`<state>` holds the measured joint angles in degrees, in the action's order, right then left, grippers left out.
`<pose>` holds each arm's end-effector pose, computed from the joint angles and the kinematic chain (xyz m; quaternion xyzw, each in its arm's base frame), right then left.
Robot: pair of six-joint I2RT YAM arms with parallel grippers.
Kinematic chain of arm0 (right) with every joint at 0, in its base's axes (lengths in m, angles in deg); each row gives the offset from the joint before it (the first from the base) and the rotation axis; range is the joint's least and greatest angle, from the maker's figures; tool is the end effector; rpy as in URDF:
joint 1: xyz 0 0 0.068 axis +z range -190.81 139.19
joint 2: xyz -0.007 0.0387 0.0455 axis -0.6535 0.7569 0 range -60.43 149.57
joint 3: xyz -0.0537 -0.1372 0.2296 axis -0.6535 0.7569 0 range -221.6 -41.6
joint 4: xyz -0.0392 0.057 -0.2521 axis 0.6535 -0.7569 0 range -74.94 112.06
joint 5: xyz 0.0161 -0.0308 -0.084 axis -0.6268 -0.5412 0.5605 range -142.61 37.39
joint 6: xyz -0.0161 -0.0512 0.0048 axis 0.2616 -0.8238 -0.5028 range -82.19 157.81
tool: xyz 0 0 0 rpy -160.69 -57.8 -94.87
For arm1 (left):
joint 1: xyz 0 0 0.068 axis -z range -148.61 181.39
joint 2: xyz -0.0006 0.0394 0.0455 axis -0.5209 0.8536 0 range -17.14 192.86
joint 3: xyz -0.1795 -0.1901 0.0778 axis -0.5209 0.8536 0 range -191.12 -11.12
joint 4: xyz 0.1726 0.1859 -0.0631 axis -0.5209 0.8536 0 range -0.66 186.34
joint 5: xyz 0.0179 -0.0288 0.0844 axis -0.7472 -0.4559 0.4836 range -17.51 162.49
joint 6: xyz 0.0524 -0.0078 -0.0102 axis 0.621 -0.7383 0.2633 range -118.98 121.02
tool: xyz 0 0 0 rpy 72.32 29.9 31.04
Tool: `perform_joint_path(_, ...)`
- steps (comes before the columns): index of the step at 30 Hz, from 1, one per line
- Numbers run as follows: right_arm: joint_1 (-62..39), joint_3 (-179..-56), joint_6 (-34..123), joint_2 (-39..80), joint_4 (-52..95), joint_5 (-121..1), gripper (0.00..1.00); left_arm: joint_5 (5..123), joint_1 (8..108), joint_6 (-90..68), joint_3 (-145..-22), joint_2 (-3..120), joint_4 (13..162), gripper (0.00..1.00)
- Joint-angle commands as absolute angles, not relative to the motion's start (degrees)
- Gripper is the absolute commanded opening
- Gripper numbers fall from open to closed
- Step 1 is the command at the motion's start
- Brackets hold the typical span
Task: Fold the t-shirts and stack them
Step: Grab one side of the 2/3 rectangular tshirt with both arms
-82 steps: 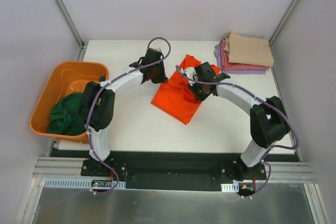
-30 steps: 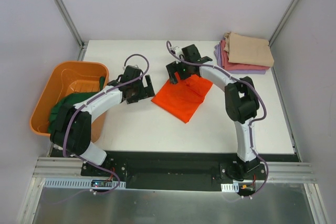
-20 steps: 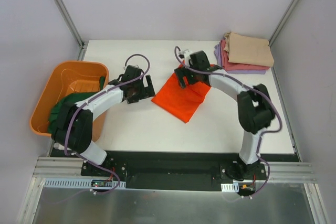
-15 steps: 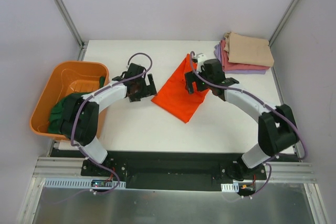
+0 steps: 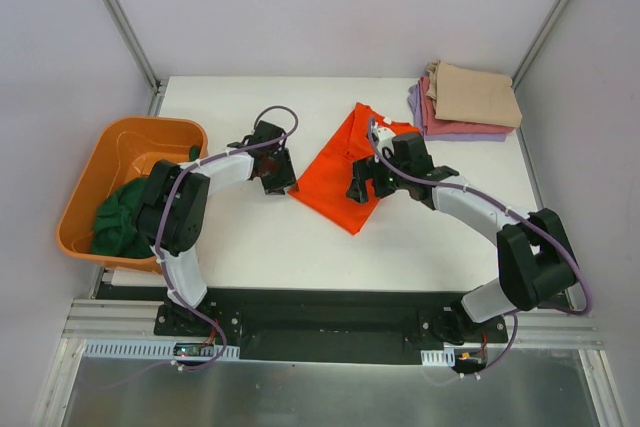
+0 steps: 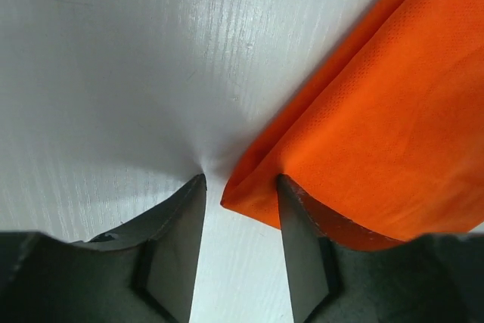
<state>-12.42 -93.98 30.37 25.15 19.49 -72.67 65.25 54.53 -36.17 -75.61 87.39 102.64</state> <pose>0.2797 0.1651 0.2300 -0.3451 0.8096 0.2340 0.4132 0.3456 -0.1525 0.1697 -0.0962 0.9427 -0.2095 0.2412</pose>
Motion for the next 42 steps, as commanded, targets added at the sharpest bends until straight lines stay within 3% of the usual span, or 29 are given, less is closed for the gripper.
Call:
perform_joint_path(1, -11.2, -94.0, 30.6, 24.2, 20.5, -73.0, 0.96, 63.2, 54.2, -36.9, -75.7, 88.9, 103.0, 0.37)
perform_joint_path(5, -9.3, -95.5, 28.3, 25.4, 16.7, -69.3, 0.96, 61.0, 54.2, -36.4, -75.5, 89.1, 102.6, 0.25)
perform_joint_path(9, -4.9, -96.8, 24.3, 25.7, 12.8, -63.7, 0.96, 59.6, 54.2, -36.3, -75.5, 89.4, 102.4, 0.00)
perform_joint_path(14, 2.9, -97.4, 15.1, 27.3, 9.9, -56.1, 0.99, 61.5, 54.1, -36.6, -74.8, 88.3, 102.5, 0.00)
perform_joint_path(21, 5.7, -106.4, 12.7, 37.1, -0.5, -58.3, 0.79, 63.5, 53.9, -36.7, -74.0, 86.2, 102.6, 0.00)
perform_joint_path(31, 6.7, -103.3, 16.1, 37.4, -2.4, -58.1, 0.64, 63.9, 53.5, -36.5, -73.9, 86.0, 102.7, 0.00)
perform_joint_path(42, 8.9, -102.9, 17.9, 37.1, -3.5, -46.5, 0.64, 63.6, 53.0, -36.3, -73.7, 85.9, 102.9, 0.00)
